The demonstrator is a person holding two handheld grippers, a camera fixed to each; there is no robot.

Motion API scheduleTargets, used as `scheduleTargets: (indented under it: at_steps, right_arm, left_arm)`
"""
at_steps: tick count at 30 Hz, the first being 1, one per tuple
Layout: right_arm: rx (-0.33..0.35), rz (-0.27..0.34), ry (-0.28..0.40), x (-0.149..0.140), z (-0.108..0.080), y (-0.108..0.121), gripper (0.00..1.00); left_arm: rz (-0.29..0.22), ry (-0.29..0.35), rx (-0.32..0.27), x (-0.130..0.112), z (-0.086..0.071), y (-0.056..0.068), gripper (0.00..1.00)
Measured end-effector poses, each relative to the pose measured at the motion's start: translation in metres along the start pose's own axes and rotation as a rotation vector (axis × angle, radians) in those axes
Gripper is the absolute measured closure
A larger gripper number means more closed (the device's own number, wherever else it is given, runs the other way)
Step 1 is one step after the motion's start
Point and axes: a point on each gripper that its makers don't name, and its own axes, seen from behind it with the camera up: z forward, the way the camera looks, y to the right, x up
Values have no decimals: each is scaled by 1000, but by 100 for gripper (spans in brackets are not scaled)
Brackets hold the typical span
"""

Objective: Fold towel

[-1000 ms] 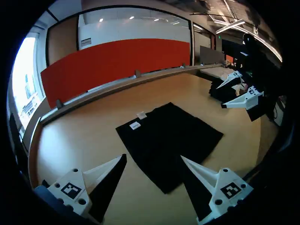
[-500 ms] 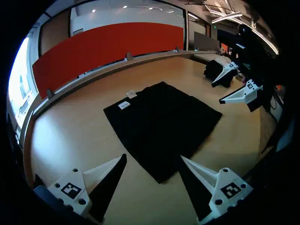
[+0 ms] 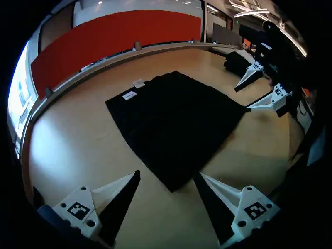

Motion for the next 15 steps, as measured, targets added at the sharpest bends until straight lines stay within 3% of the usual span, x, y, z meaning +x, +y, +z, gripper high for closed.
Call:
scheduleTargets:
  at_steps: [15]
  right_arm:
    - [41,-2,-50,-16,2,-7,12]
  left_arm:
    - [1,-73,-37,-16,11,11,5]
